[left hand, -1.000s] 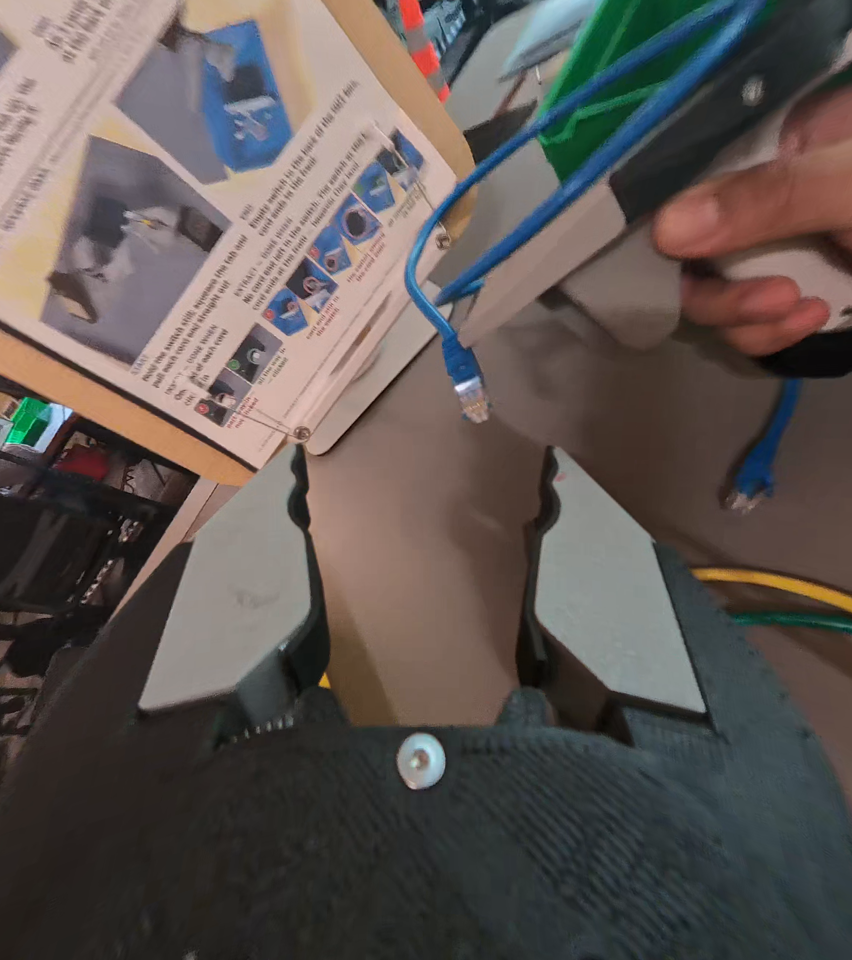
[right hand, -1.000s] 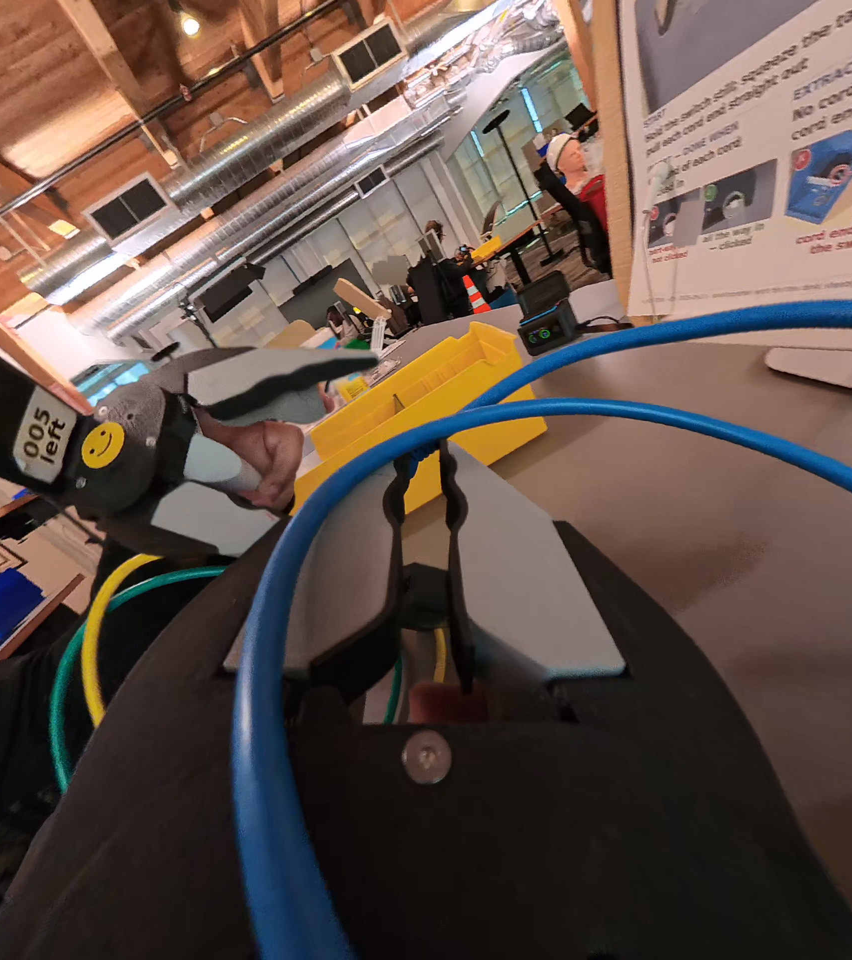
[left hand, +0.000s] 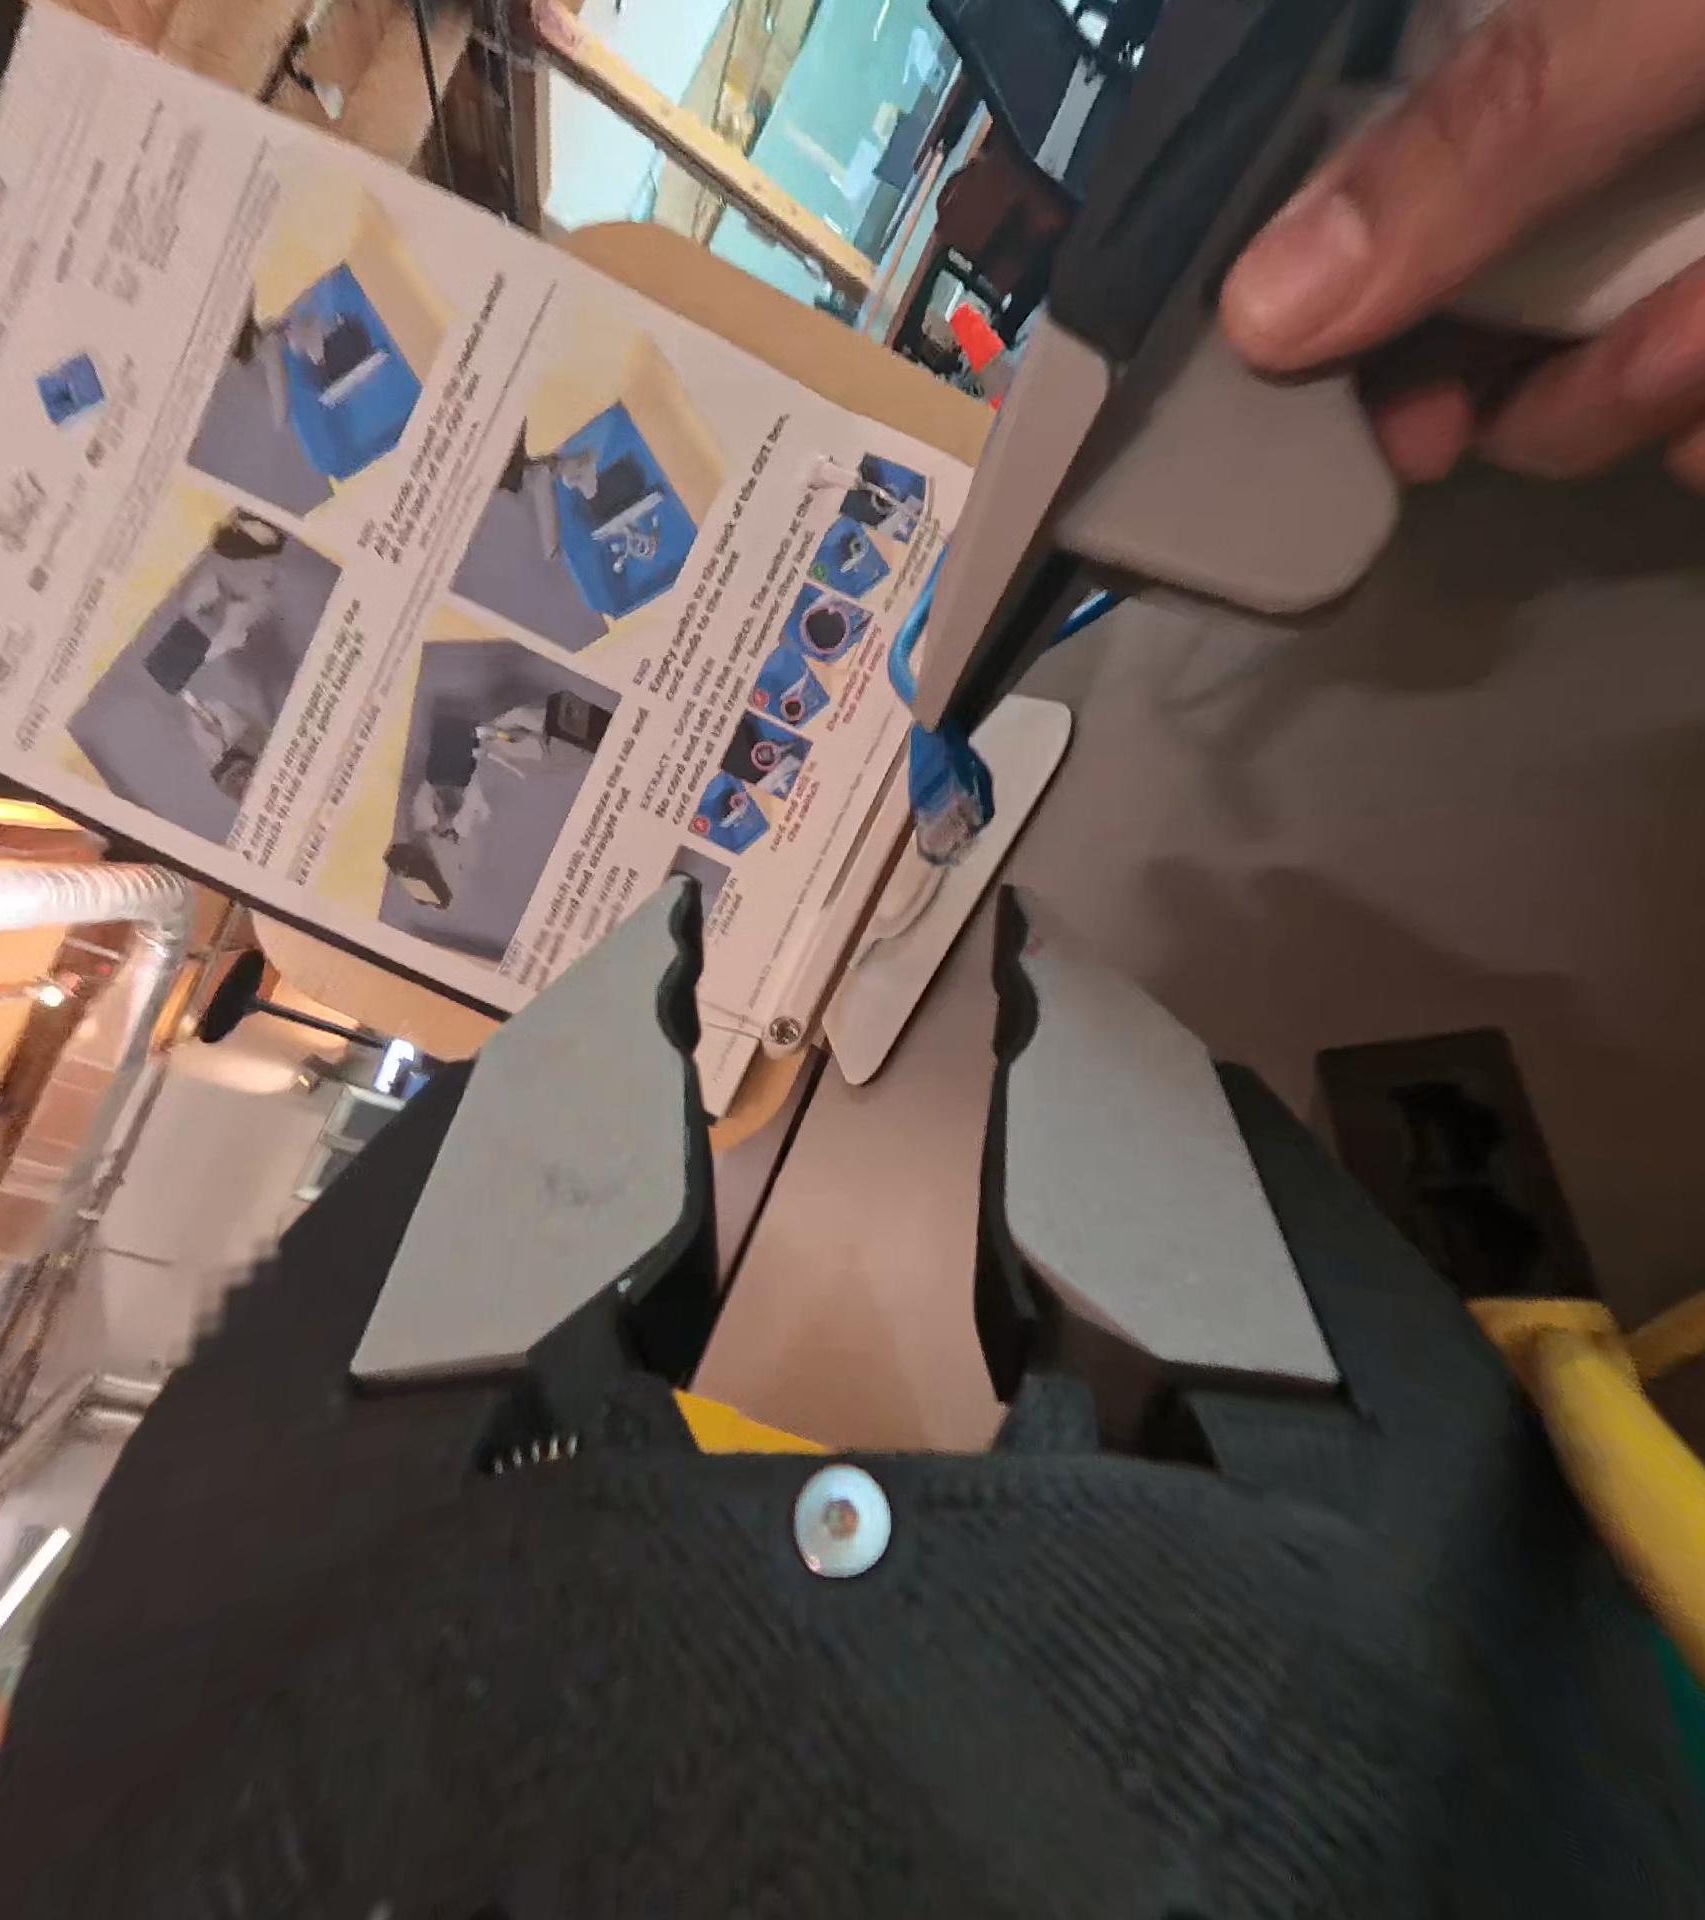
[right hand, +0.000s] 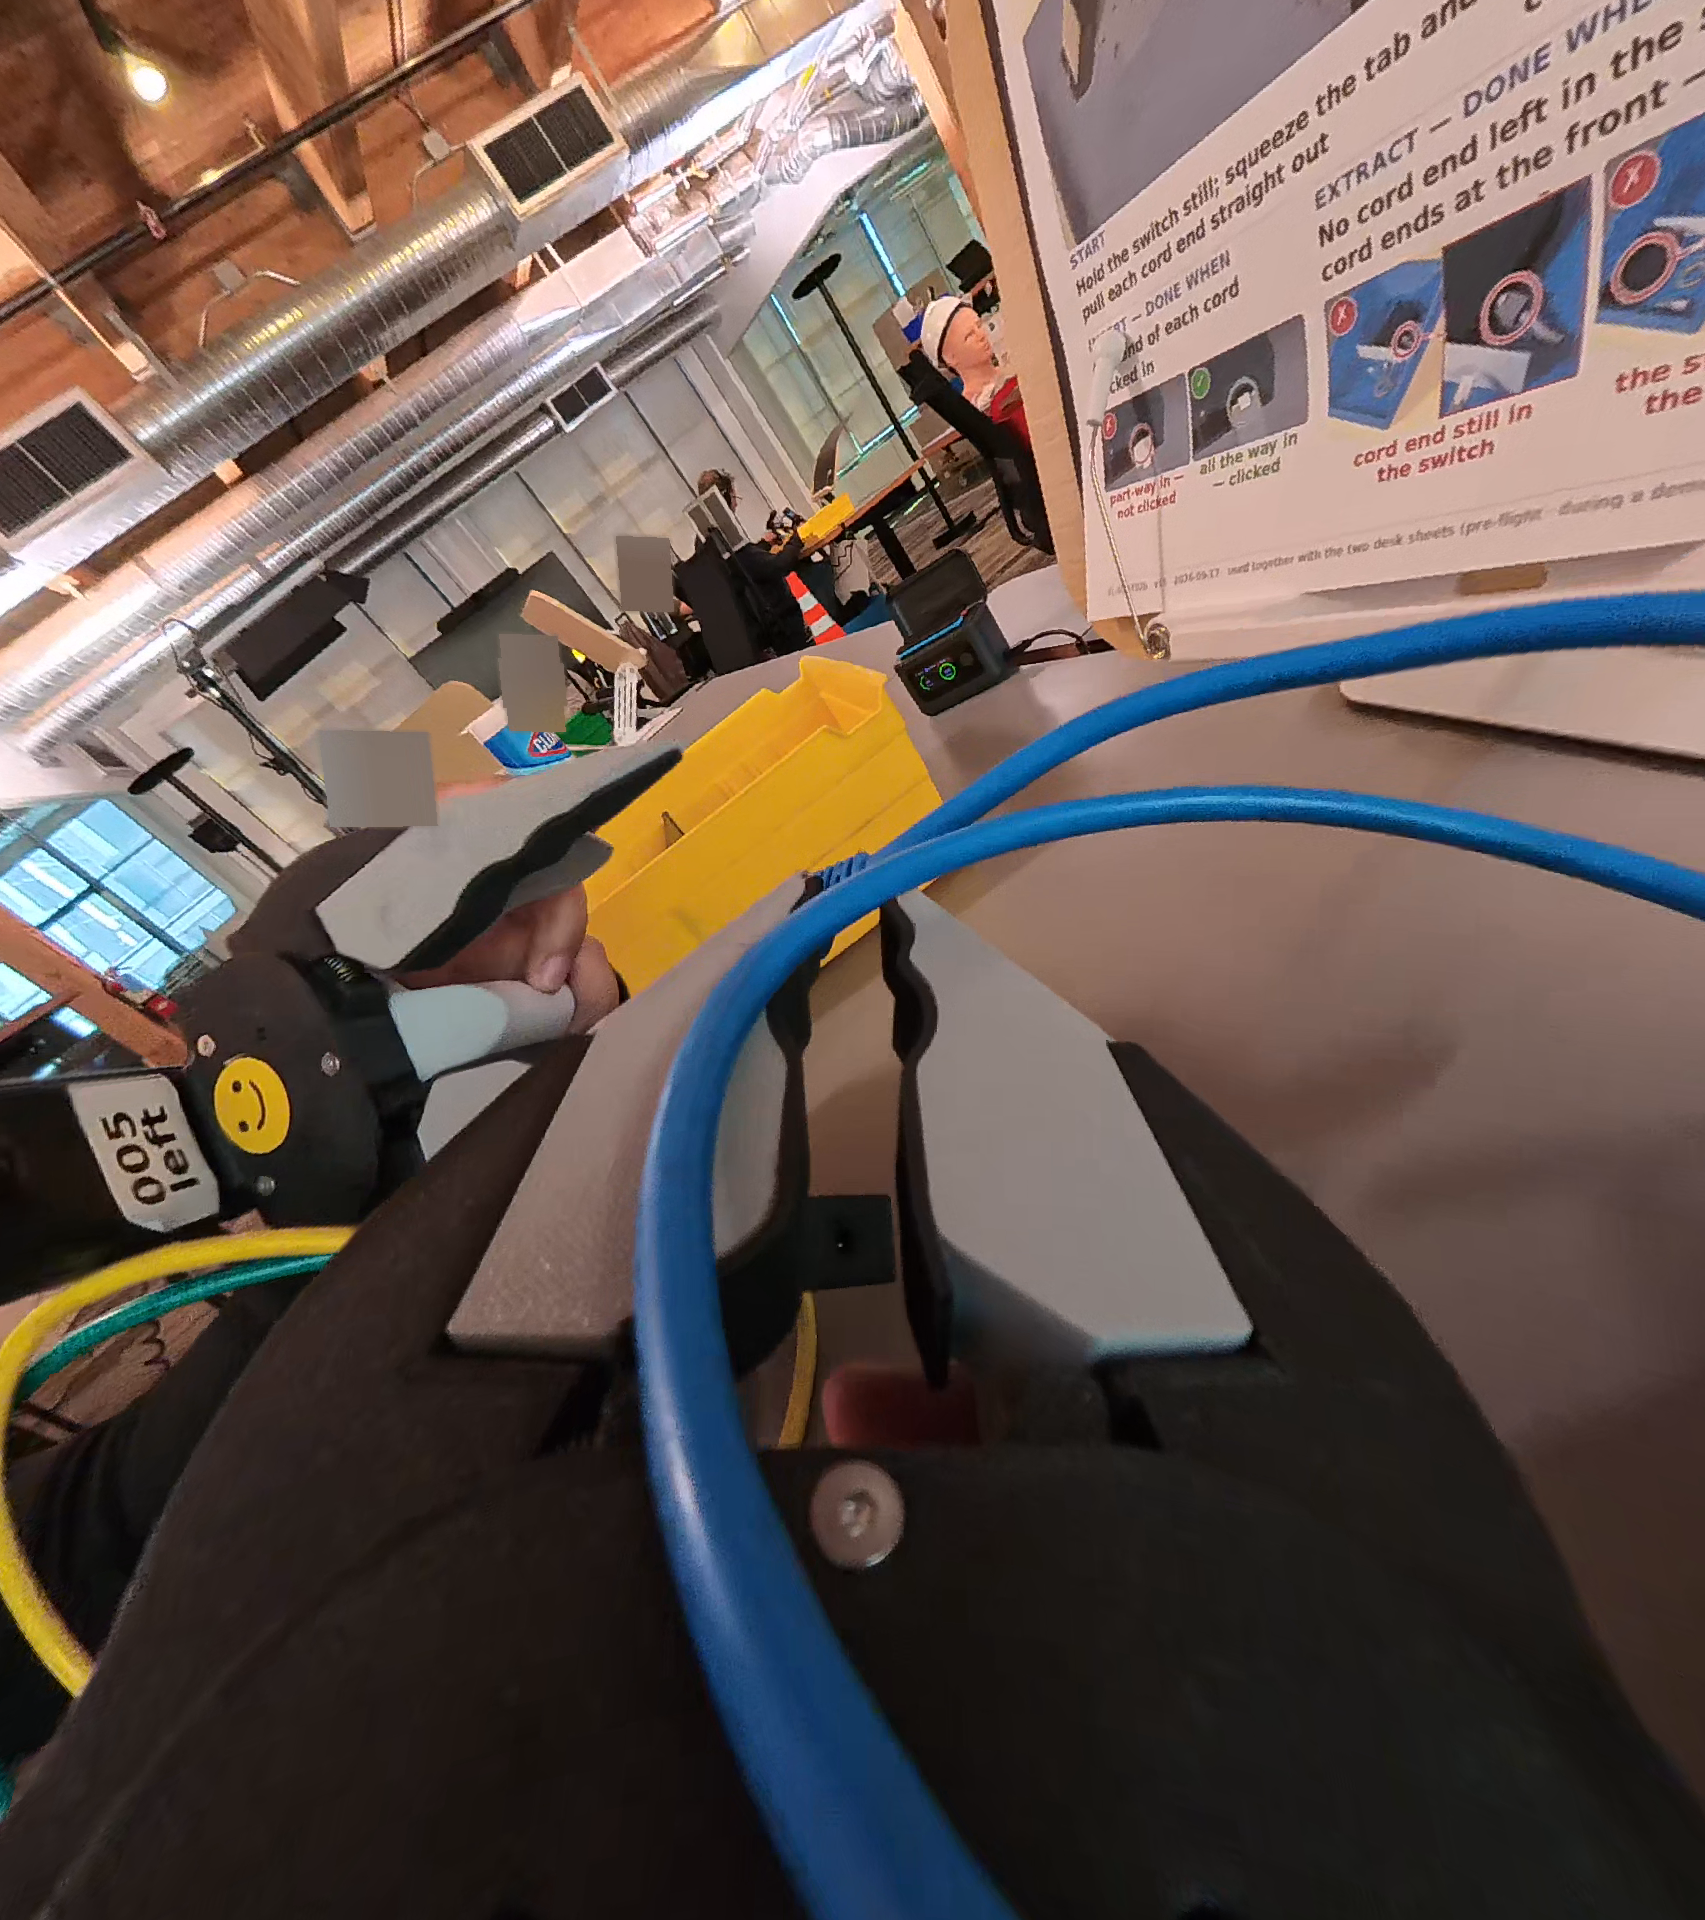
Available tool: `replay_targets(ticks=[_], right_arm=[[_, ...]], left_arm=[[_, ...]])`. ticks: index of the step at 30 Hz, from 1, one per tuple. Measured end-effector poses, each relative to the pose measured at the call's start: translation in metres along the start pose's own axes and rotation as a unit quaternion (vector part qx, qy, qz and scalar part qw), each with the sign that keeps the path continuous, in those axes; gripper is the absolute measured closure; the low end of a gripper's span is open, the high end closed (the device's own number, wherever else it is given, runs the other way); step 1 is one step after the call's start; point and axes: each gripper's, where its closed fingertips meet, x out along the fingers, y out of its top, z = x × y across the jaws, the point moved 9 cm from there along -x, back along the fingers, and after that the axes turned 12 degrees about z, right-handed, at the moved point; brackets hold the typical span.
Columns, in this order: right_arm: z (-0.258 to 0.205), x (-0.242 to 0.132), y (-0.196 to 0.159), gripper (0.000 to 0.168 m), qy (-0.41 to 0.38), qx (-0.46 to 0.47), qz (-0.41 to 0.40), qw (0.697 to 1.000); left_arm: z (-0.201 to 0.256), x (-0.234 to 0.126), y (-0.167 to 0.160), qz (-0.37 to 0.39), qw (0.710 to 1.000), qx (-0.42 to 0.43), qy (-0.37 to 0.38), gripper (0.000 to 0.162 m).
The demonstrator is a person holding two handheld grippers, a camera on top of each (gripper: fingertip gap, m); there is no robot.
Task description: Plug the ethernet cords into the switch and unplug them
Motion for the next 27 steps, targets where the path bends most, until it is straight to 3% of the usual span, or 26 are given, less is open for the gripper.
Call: replay_targets(ticks=[5, 12, 21, 27], right_arm=[[-0.007, 0.007, -0.008, 0.161, 0.012, 0.008, -0.007, 1.000], [-0.012, 0.011, -0.013, 0.161, 0.039, 0.033, -0.012, 0.999], [-0.008, 0.007, -0.009, 0.161, 0.100, 0.148, 0.004, 0.984], [-0.013, 0.011, -0.015, 0.161, 0.092, 0.106, -0.032, 0.990]], left_arm=[[0.003, -0.006, 0.008, 0.056, 0.997, 0.051, 0.001, 0.116], [0.006, -0.006, 0.005, 0.057, 0.996, 0.066, -0.003, 0.130], [0.006, -0.005, 0.002, 0.044, 0.997, 0.066, -0.007, 0.130], [0.012, -0.005, 0.007, 0.062, 0.995, 0.077, -0.015, 0.133]])
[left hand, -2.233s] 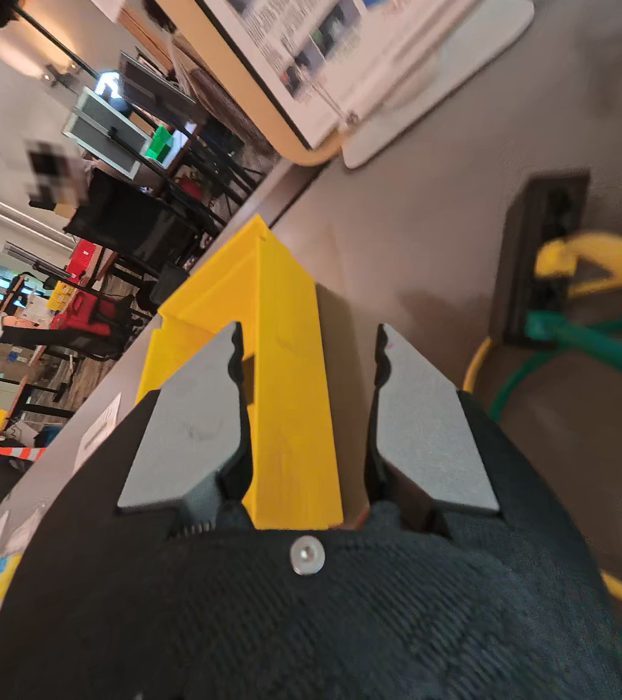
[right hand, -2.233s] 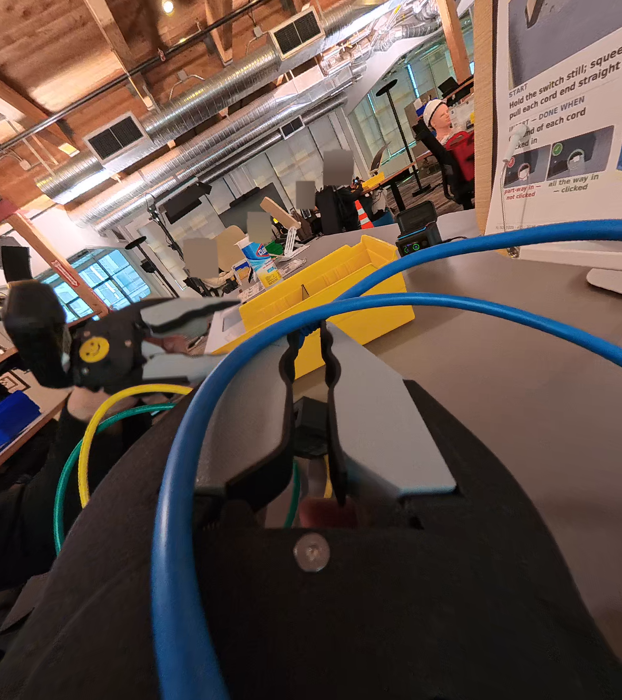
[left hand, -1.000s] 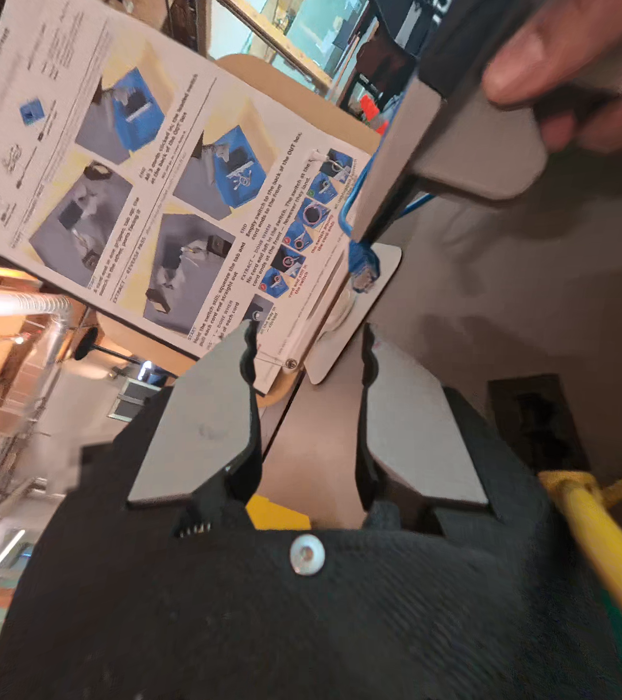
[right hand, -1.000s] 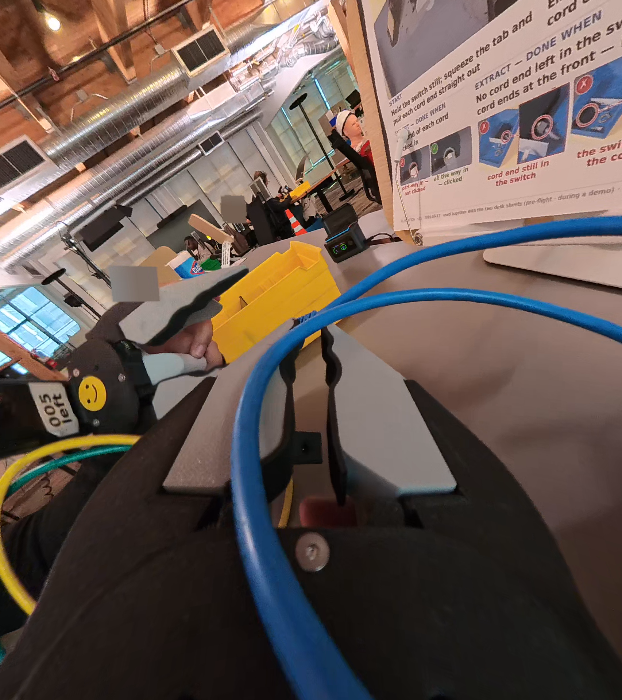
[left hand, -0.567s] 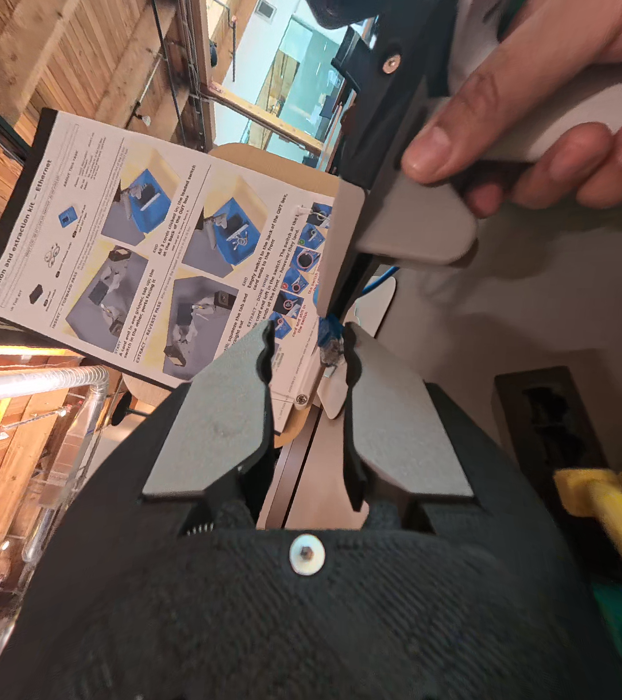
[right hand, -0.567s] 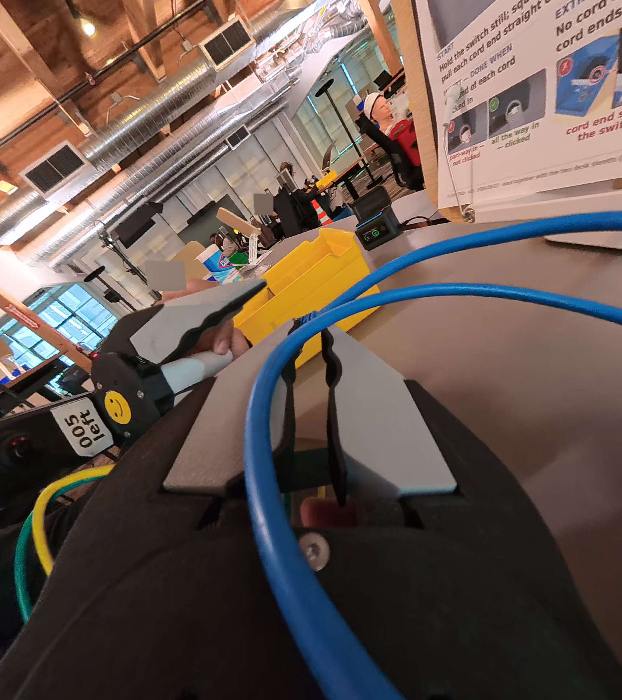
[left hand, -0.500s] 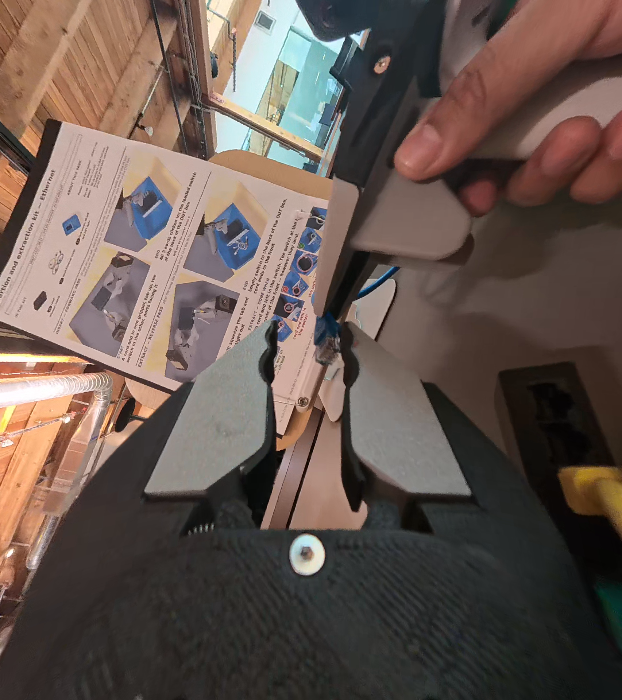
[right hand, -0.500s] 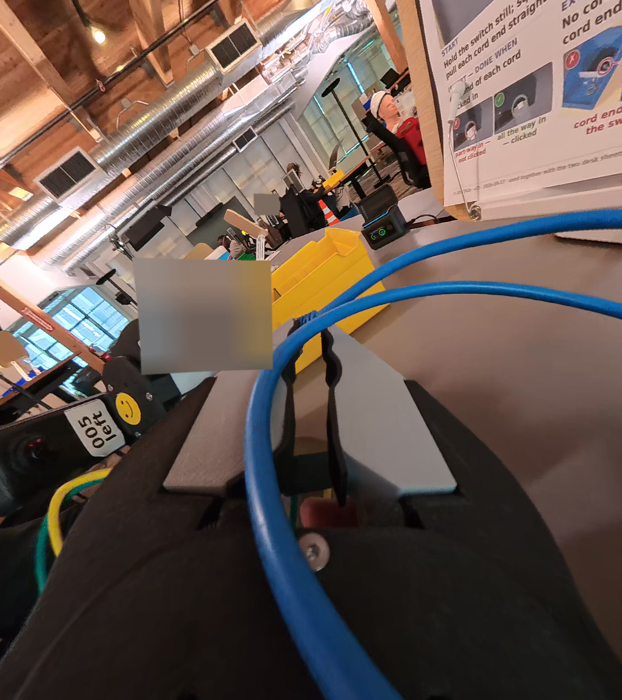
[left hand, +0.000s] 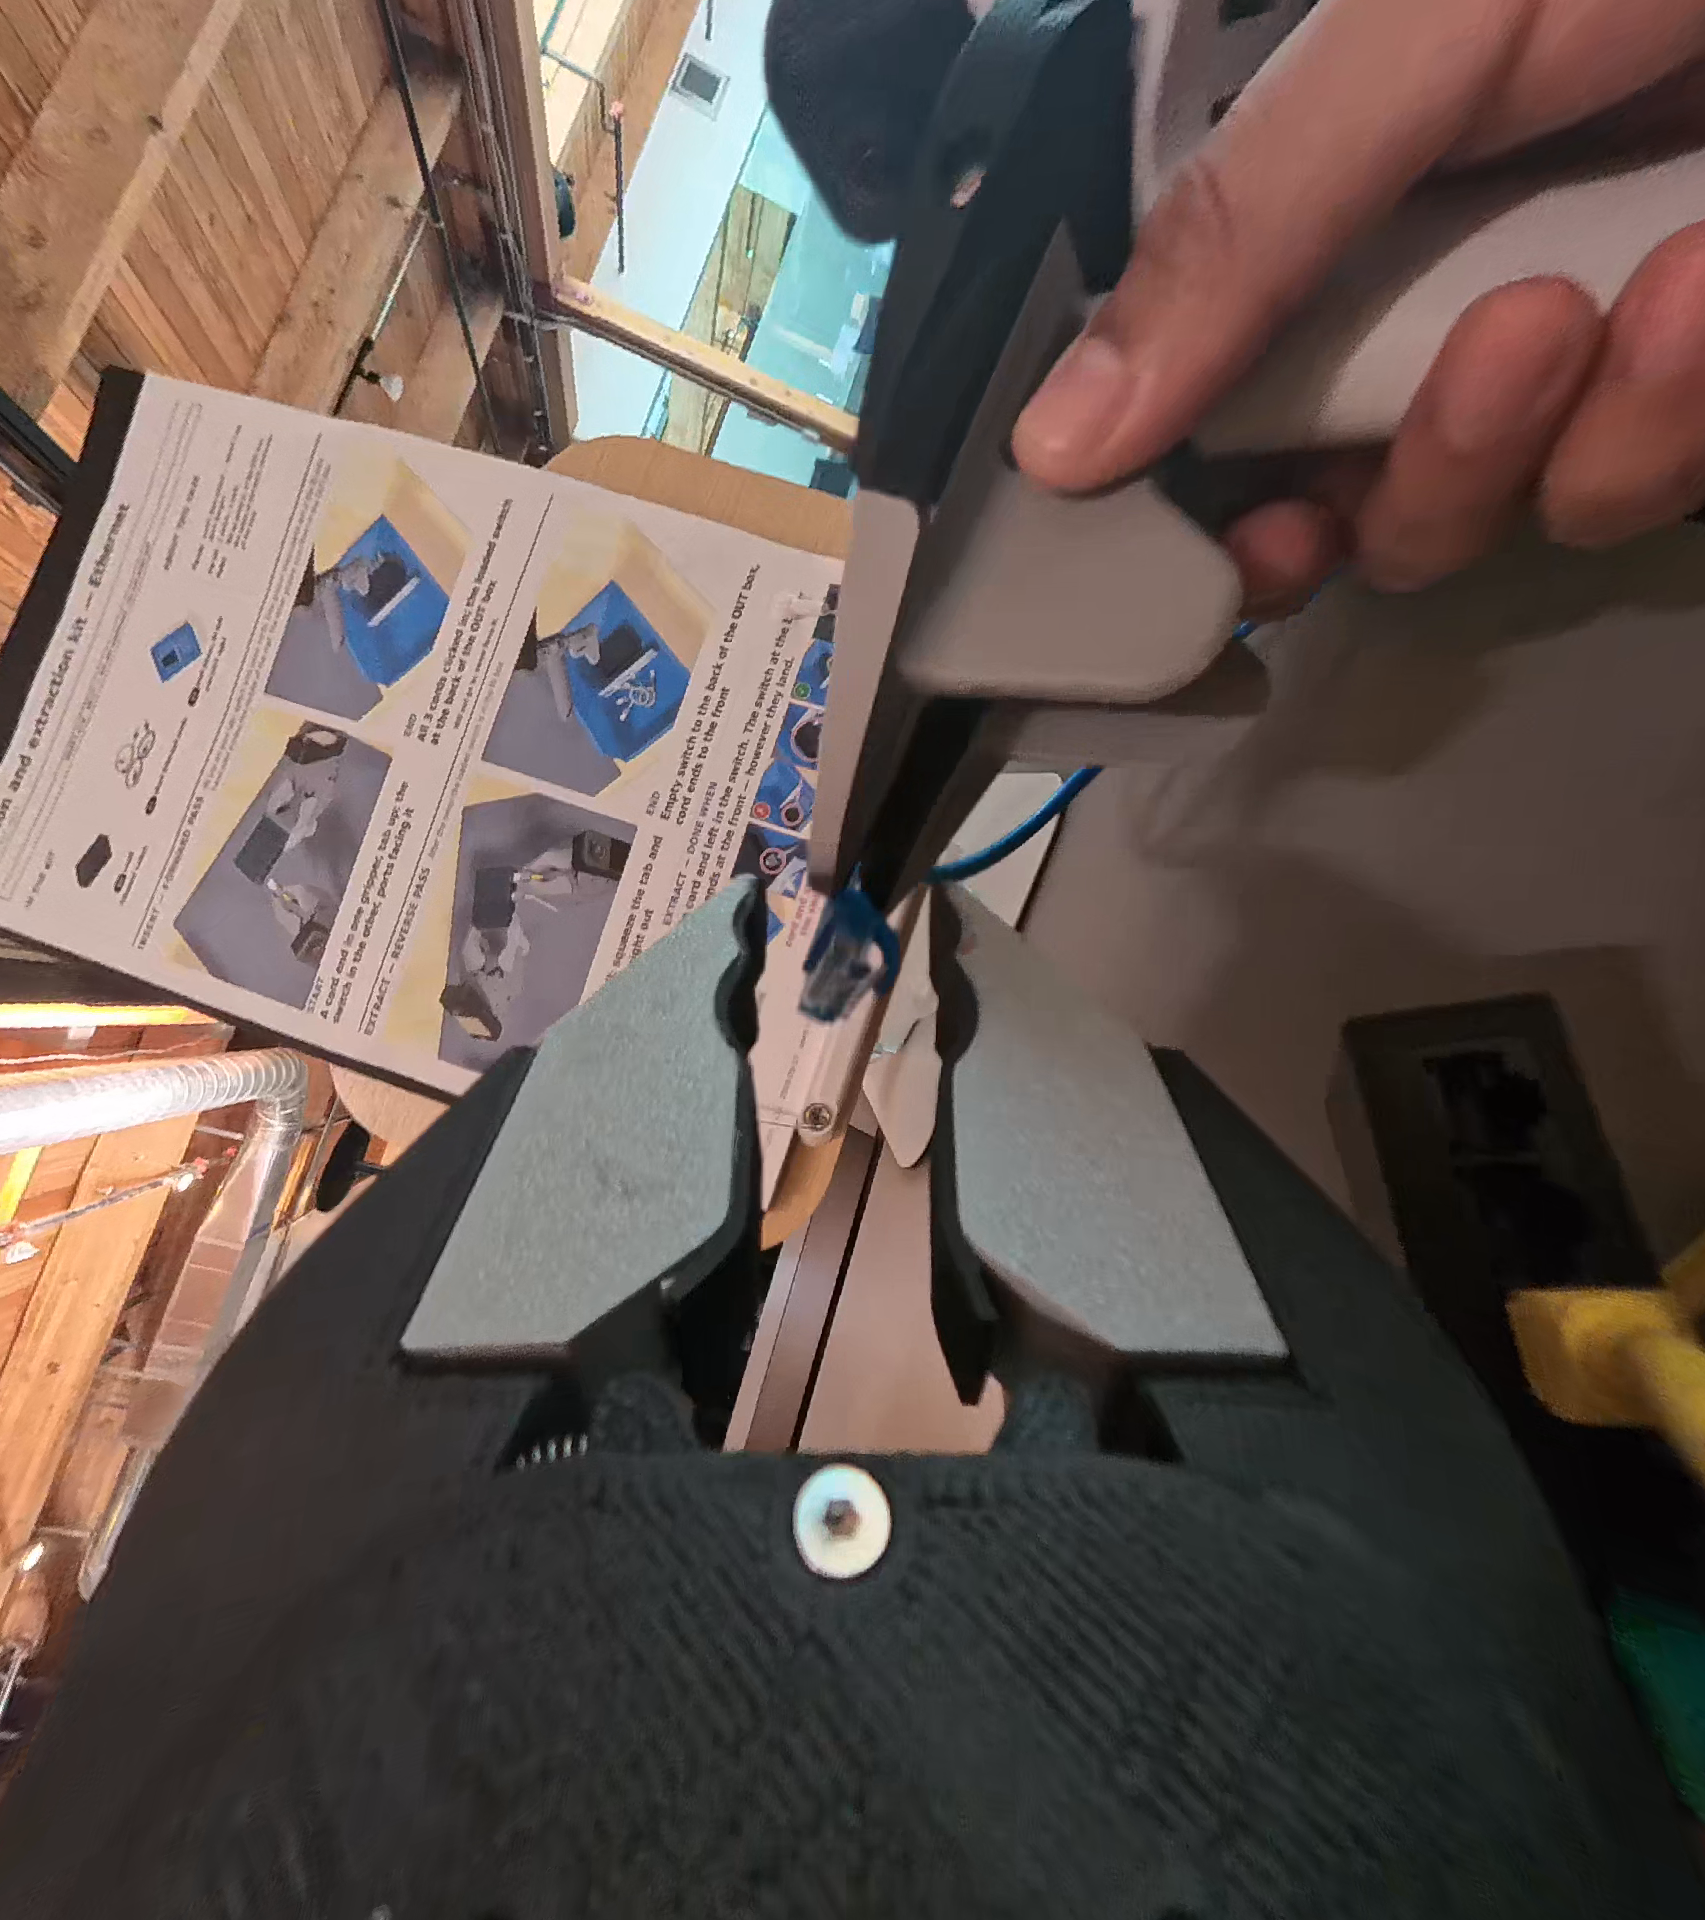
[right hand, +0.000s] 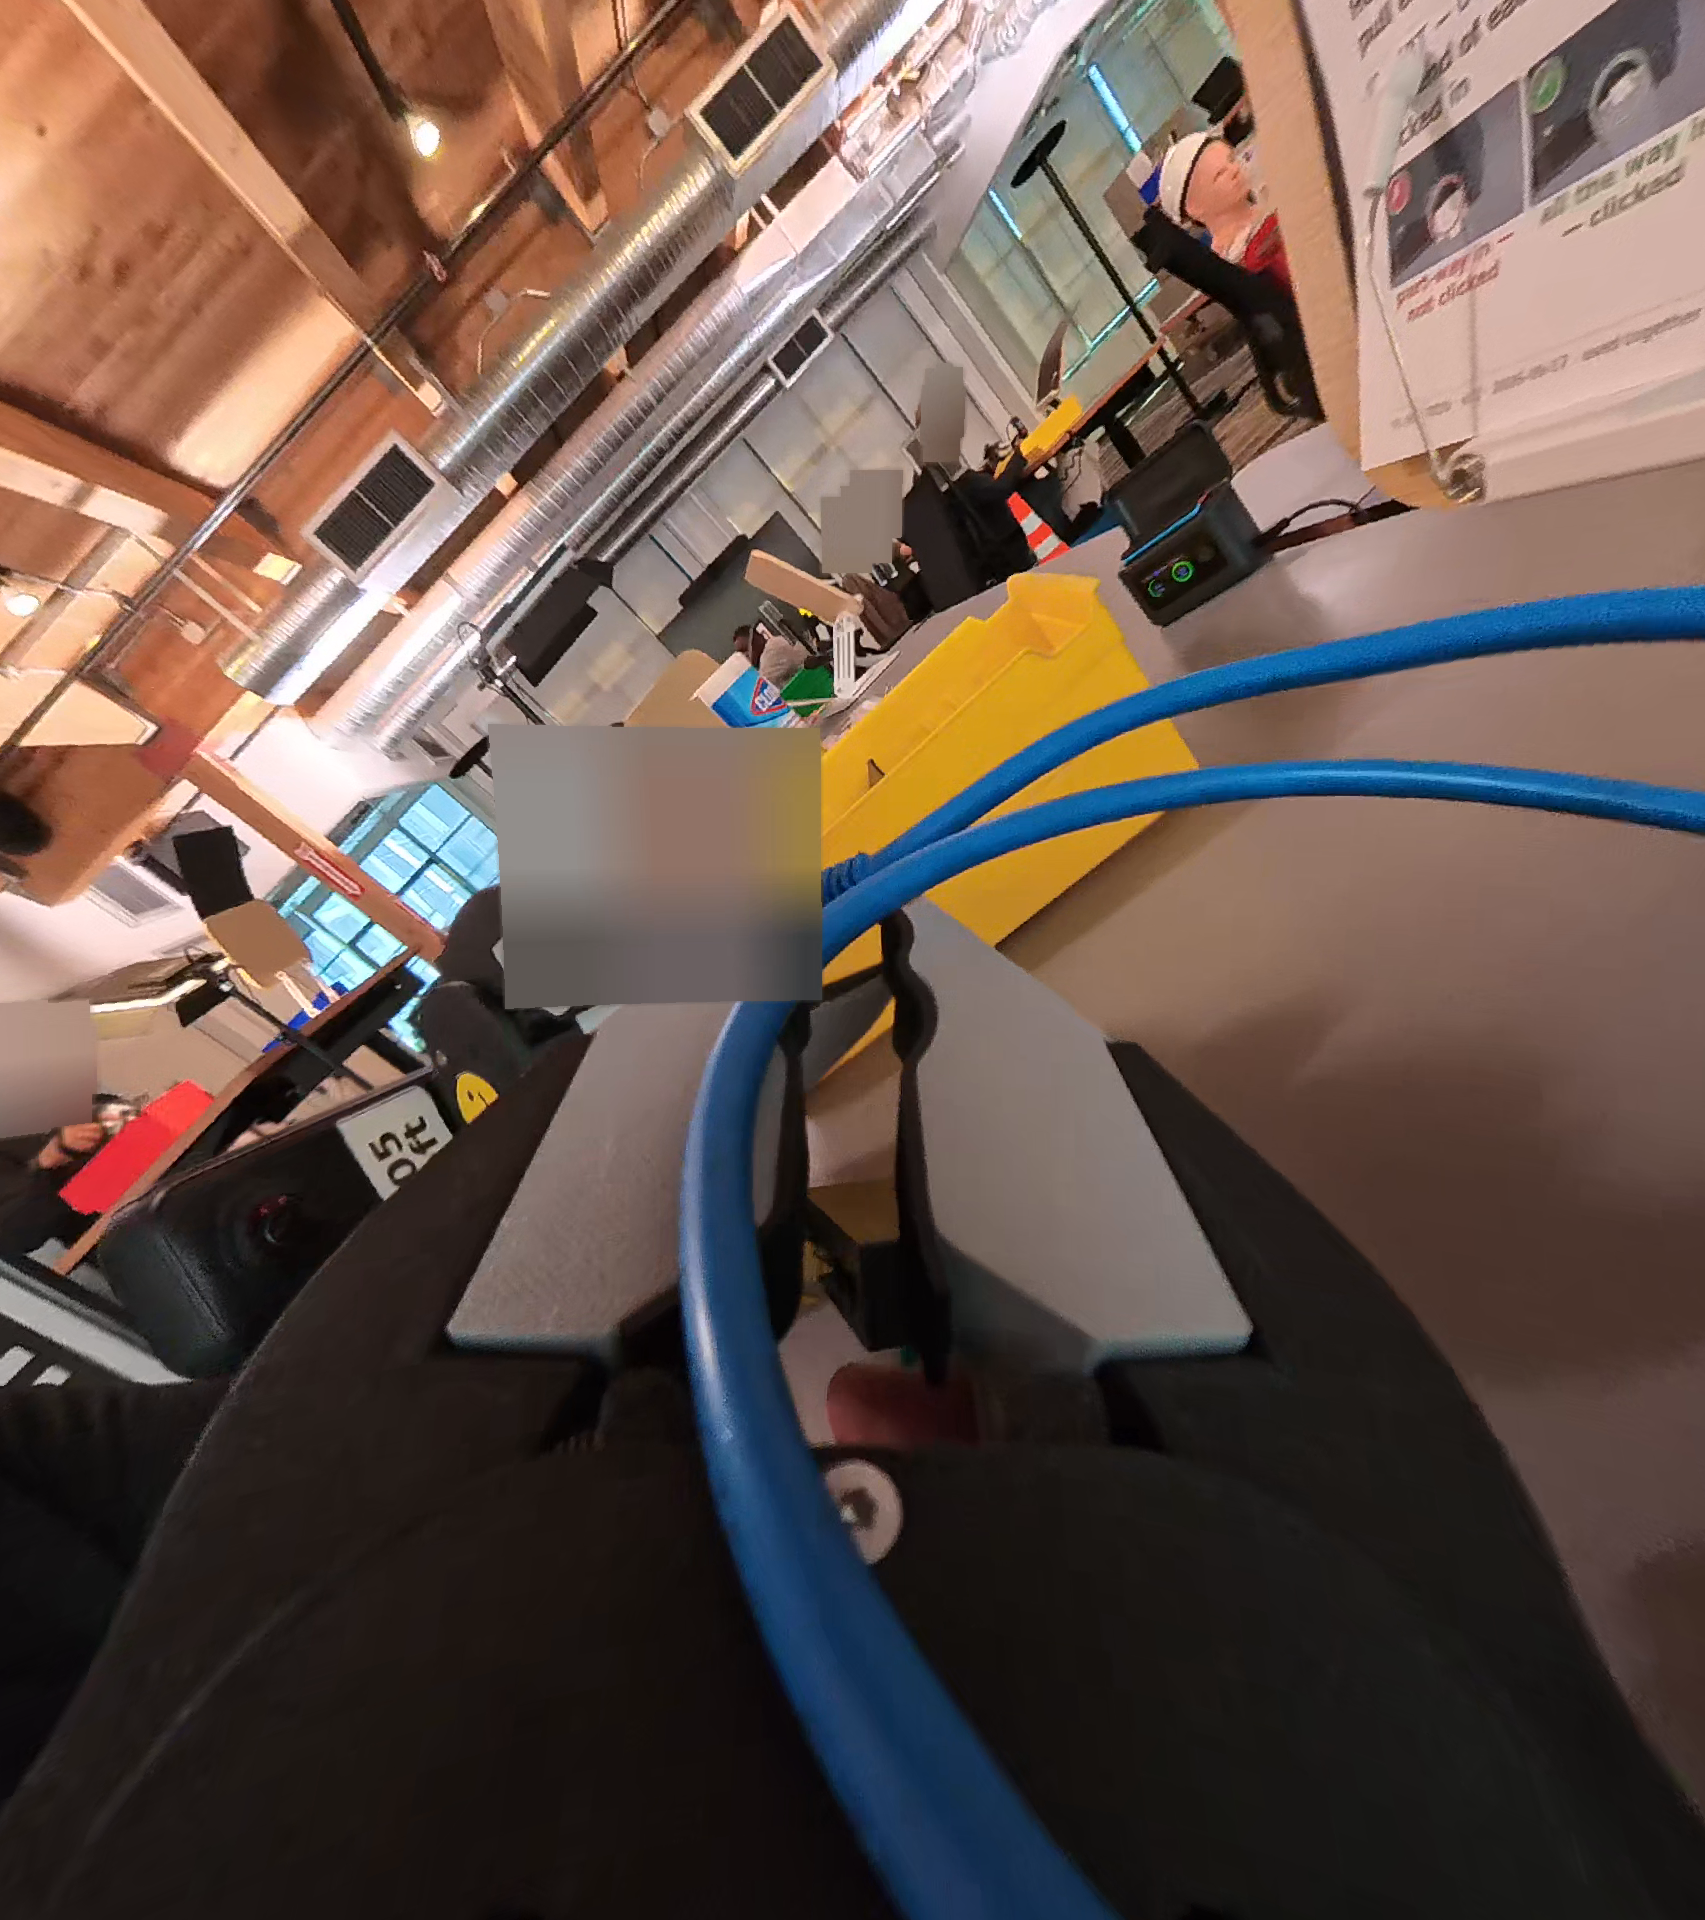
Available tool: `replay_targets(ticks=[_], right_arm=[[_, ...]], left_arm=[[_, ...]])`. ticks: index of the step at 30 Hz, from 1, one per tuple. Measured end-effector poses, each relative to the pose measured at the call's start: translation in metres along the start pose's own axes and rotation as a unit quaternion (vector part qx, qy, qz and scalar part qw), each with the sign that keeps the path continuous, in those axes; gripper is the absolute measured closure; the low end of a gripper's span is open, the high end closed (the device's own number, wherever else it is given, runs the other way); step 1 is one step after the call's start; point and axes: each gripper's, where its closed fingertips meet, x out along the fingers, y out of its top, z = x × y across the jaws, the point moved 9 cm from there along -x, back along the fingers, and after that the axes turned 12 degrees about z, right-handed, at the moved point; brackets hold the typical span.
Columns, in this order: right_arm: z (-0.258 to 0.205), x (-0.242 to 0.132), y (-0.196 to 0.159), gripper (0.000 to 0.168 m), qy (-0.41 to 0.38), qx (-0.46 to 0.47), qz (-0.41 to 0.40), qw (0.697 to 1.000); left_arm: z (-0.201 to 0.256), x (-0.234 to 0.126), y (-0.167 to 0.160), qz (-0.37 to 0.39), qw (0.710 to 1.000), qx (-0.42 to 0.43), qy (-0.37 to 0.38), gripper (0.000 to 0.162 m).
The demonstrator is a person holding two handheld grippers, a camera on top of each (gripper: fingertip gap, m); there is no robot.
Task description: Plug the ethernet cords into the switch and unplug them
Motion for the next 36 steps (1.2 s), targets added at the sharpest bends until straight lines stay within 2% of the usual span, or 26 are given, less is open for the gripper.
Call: replay_targets(ticks=[3, 11, 20, 25, 29, 34, 36], right_arm=[[-0.002, 0.003, -0.004, 0.161, 0.009, 0.006, -0.009, 1.000], [-0.003, 0.002, -0.001, 0.161, 0.007, -0.011, -0.002, 1.000], [0.000, -0.006, 0.007, 0.156, 0.005, -0.016, 0.020, 1.000], [-0.004, 0.000, 0.003, 0.154, 0.024, -0.019, 0.008, 0.999], [-0.005, 0.004, -0.002, 0.150, 0.047, -0.002, 0.003, 0.999], [-0.010, 0.008, -0.003, 0.148, 0.148, 0.094, 0.026, 0.984], [-0.010, 0.010, -0.005, 0.148, 0.185, 0.142, 0.025, 0.972]], left_arm=[[0.001, 0.000, -0.001, -0.007, 1.000, 0.008, -0.007, 0.144], [-0.003, 0.003, -0.002, 0.001, 1.000, -0.003, -0.009, 0.147], [-0.016, 0.003, -0.016, 0.013, 0.989, -0.148, 0.017, 0.148], [-0.029, 0.000, -0.016, 0.064, 0.957, -0.281, 0.025, 0.149], [-0.039, -0.004, -0.014, 0.124, 0.909, -0.398, 0.018, 0.149], [-0.043, -0.007, -0.002, 0.206, 0.857, -0.472, -0.006, 0.150], [-0.044, -0.009, 0.002, 0.226, 0.848, -0.479, -0.007, 0.151]])
